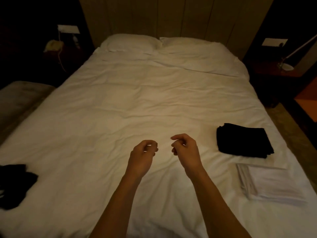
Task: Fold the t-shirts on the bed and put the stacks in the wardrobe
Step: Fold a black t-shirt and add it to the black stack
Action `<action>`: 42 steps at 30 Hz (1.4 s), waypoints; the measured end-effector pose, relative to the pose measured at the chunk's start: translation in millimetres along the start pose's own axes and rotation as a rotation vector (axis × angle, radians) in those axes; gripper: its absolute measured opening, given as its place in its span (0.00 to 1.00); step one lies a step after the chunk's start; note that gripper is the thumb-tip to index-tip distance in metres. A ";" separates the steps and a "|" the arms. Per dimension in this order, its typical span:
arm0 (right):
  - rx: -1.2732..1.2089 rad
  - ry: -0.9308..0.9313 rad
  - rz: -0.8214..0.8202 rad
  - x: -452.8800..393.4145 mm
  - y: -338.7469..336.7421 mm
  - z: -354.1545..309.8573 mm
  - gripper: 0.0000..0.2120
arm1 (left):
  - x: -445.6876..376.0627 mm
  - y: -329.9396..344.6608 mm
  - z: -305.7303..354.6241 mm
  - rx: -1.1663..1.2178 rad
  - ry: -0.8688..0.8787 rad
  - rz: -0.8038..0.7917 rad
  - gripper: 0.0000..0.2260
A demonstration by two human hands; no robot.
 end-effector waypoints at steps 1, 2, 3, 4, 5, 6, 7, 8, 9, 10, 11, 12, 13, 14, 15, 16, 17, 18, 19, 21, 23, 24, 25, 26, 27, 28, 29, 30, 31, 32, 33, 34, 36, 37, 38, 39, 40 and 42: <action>-0.006 0.010 -0.009 10.1 15.7 1.7 0.10 | 7.6 -18.0 -4.0 0.003 -0.007 0.008 0.06; 0.001 0.023 -0.022 19.8 31.0 3.0 0.10 | 15.2 -34.9 -8.2 0.005 -0.014 0.011 0.06; 0.016 0.033 -0.043 28.5 46.0 3.3 0.09 | 21.1 -51.3 -12.0 0.006 -0.021 0.019 0.07; 0.032 0.041 -0.069 35.8 60.9 2.2 0.08 | 24.8 -67.9 -15.0 0.008 -0.025 0.040 0.07; 0.054 0.044 -0.102 41.3 74.4 0.3 0.08 | 27.4 -83.4 -16.8 0.008 -0.022 0.070 0.06; 0.079 0.036 -0.137 44.1 85.3 -4.3 0.07 | 26.6 -95.7 -17.6 0.016 -0.017 0.105 0.05; 0.121 0.028 -0.175 50.2 102.9 -8.3 0.07 | 30.3 -114.5 -22.4 0.032 -0.024 0.151 0.04; 0.141 0.019 -0.193 49.8 108.7 -13.5 0.06 | 28.2 -121.4 -21.6 0.035 -0.015 0.172 0.04; 0.159 0.012 -0.210 50.1 114.5 -16.6 0.07 | 28.6 -127.7 -21.9 0.032 -0.015 0.178 0.04; 0.188 0.008 -0.230 54.0 125.2 -17.4 0.06 | 32.8 -137.4 -26.5 0.036 -0.027 0.192 0.04; 0.205 0.003 -0.245 56.7 135.1 -17.4 0.06 | 36.9 -146.2 -31.1 0.037 -0.035 0.207 0.04; 0.214 -0.006 -0.258 58.1 145.7 -17.3 0.06 | 41.2 -156.0 -36.5 0.038 -0.040 0.223 0.04; 0.215 -0.018 -0.262 58.5 156.8 -17.3 0.05 | 44.8 -166.3 -42.4 0.038 -0.053 0.243 0.03; 0.205 -0.027 -0.266 58.7 170.3 -18.2 0.05 | 48.3 -178.1 -50.1 0.033 -0.066 0.271 0.03; 0.194 -0.032 -0.271 59.1 186.1 -18.9 0.05 | 53.0 -191.8 -56.7 0.021 -0.081 0.299 0.03; 0.184 -0.040 -0.286 60.2 203.2 -20.0 0.05 | 57.1 -206.0 -63.1 0.008 -0.091 0.335 0.03; 0.182 -0.054 -0.320 61.6 222.6 -20.4 0.05 | 62.0 -220.6 -70.8 0.006 -0.107 0.383 0.03; 0.202 -0.057 -0.355 64.8 241.9 -17.3 0.05 | 69.2 -234.2 -81.9 0.008 -0.130 0.423 0.03; 0.225 -0.045 -0.376 71.4 258.2 -10.4 0.05 | 77.2 -245.8 -93.3 0.000 -0.162 0.439 0.03; 0.253 -0.024 -0.423 86.0 282.5 -0.4 0.06 | 89.2 -265.0 -109.6 -0.012 -0.211 0.440 0.03; 0.310 -0.003 -0.482 95.7 309.2 2.7 0.06 | 88.9 -288.5 -125.1 -0.032 -0.244 0.438 0.03; 0.337 0.013 -0.491 98.5 325.4 4.6 0.07 | 86.6 -301.3 -136.9 -0.031 -0.252 0.448 0.03; 0.356 0.030 -0.492 100.7 343.0 7.4 0.07 | 83.3 -315.0 -150.5 -0.036 -0.255 0.455 0.02; 0.360 0.050 -0.486 102.3 359.9 9.8 0.07 | 79.5 -328.2 -164.6 -0.053 -0.259 0.447 0.03; 0.356 0.068 -0.476 103.4 376.9 12.4 0.07 | 75.8 -341.5 -180.5 -0.069 -0.268 0.432 0.07; 0.358 0.082 -0.469 104.5 396.6 14.0 0.07 | 72.0 -356.7 -196.3 -0.072 -0.281 0.424 0.10; 0.364 0.100 -0.466 106.6 417.0 15.7 0.08 | 69.1 -372.9 -210.1 -0.071 -0.299 0.414 0.11; 0.377 0.119 -0.471 109.9 438.3 17.1 0.08 | 66.7 -389.8 -221.6 -0.079 -0.317 0.406 0.09; 0.401 0.135 -0.494 114.3 459.7 17.1 0.08 | 64.7 -407.7 -232.5 -0.088 -0.334 0.412 0.09; 0.433 0.148 -0.529 118.9 481.7 17.2 0.08 | 63.6 -426.4 -242.1 -0.097 -0.357 0.426 0.11; 0.463 0.161 -0.565 123.7 503.4 18.2 0.08 | 63.1 -444.6 -251.9 -0.105 -0.388 0.433 0.14; 0.486 0.172 -0.591 127.7 523.9 19.2 0.08 | 61.4 -461.3 -260.0 -0.111 -0.410 0.427 0.14; 0.526 0.183 -0.618 130.8 558.5 23.5 0.08 | 57.0 -486.2 -276.6 -0.110 -0.450 0.415 0.14; 0.555 0.187 -0.621 129.5 574.9 27.1 0.07 | 53.4 -496.9 -284.9 -0.114 -0.474 0.408 0.14; 0.589 0.198 -0.625 127.1 589.8 32.2 0.08 | 50.2 -505.5 -293.0 -0.127 -0.491 0.393 0.15; 0.629 0.209 -0.635 123.9 603.4 38.9 0.08 | 47.6 -511.8 -301.6 -0.142 -0.503 0.376 0.16; 0.676 0.221 -0.649 120.9 615.7 46.4 0.09 | 45.4 -516.7 -310.2 -0.156 -0.512 0.363 0.16; 0.769 0.276 -0.672 118.4 633.4 63.6 0.09 | 45.0 -521.6 -326.5 -0.144 -0.528 0.353 0.16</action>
Point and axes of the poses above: each hand's wrist, its own x-axis away from the middle knuckle, its own y-axis out of the palm, z = x × y, the point moved 1 cm from there along -x, towards the middle knuckle, and after that the axes turned 15 degrees about y, right-handed, at the moved point
